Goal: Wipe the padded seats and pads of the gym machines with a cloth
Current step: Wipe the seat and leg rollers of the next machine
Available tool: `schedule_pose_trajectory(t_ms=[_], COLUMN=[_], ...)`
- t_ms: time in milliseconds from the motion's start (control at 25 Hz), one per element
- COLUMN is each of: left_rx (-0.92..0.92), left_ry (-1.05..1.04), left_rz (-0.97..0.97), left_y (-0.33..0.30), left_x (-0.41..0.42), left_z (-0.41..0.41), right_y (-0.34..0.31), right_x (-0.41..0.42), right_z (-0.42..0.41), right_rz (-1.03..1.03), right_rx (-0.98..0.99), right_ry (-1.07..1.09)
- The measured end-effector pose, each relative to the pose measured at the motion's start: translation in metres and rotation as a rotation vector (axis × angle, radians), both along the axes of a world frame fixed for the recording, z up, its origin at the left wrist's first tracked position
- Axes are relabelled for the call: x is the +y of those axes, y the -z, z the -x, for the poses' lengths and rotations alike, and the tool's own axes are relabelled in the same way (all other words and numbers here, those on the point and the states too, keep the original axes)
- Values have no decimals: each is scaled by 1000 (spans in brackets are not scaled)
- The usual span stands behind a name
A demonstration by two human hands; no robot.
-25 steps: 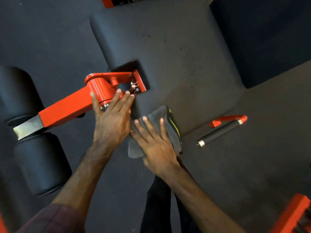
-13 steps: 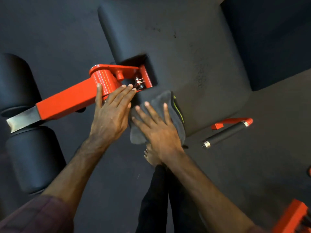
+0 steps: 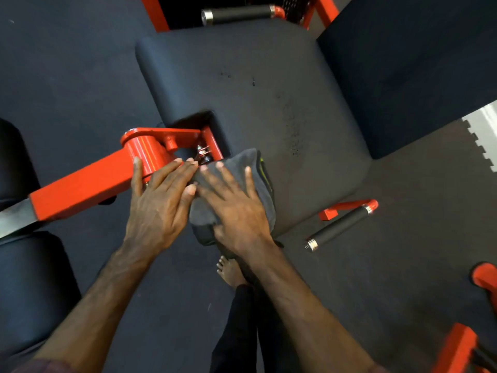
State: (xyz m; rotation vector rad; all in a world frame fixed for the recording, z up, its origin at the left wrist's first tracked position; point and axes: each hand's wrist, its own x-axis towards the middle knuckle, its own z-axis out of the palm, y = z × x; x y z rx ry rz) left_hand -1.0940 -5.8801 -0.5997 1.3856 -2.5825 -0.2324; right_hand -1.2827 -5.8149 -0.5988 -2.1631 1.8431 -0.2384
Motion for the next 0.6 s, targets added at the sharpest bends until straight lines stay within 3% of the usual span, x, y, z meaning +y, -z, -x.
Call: schedule_pose_trajectory(t_ms=[120, 160, 320, 400, 520, 600], left_rx=[-2, -10, -2, -22, -19, 5], left_ry=[-47, -70, -121, -45, 32, -4], left_rz=[-9, -12, -19, -40, -152, -221], left_y=[-1, -1, 1, 4, 7, 8], left_x=[3, 5, 6, 5, 3, -1], left_z=[10, 15, 34, 38, 50, 66], right_y=[8, 6, 0, 9, 21, 17], right_x=[43, 67, 68, 36, 49, 81], right_z=[24, 20, 0, 22, 55, 40], right_rz=[-51, -68, -11, 23, -10, -34], right_rx=[-95, -105, -78, -62, -155, -196], right_ry=[404, 443, 83, 61, 534, 696])
